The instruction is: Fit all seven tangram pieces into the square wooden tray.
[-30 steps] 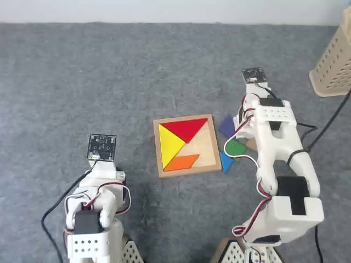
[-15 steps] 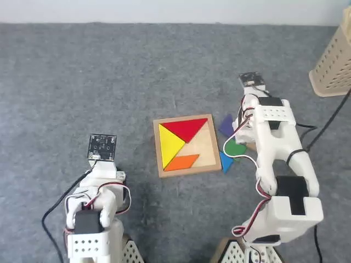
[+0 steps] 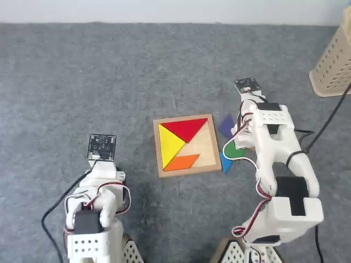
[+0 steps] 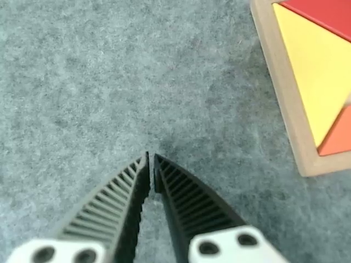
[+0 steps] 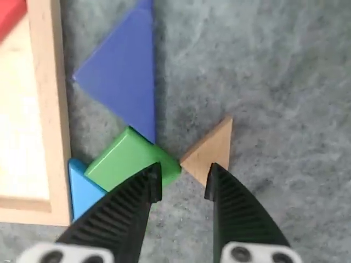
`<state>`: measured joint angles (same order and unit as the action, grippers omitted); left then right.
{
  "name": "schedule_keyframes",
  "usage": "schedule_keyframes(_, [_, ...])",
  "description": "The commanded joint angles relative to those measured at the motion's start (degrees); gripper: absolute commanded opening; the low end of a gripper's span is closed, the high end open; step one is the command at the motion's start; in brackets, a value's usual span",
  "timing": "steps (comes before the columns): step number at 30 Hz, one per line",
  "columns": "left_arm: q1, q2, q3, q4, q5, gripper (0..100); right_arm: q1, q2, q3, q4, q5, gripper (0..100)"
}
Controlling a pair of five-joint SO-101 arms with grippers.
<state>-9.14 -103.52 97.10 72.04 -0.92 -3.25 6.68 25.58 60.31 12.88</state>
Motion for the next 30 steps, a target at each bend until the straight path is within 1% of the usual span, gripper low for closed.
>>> schedule_keyframes(1, [0.18, -1.05, -0.57, 0.35, -0.18, 2, 1.01, 0.40, -0.18, -1.01, 1.05, 13.8])
schedule_keyframes(8, [0.18, -1.05, -0.57, 0.35, -0.18, 2, 5.14, 7.43, -5.63, -0.66, 0.79, 13.9])
schedule_keyframes(11, [0.18, -1.05, -0.57, 0.35, -0.18, 2, 5.67, 9.19, -8.00, 1.63, 0.62, 13.9])
schedule_keyframes(16, [0.18, -1.05, -0.57, 0.35, -0.18, 2, 5.76, 9.19, -8.35, 2.33, 0.53, 14.2])
schedule_keyframes(21, [0.18, -1.05, -0.57, 0.35, -0.18, 2, 6.73, 9.10, -8.62, 2.77, 0.97, 23.0])
schedule_keyframes(30, [0.18, -1.05, -0.57, 0.35, -0.18, 2, 7.16, 8.92, -8.70, 2.68, 0.88, 23.1])
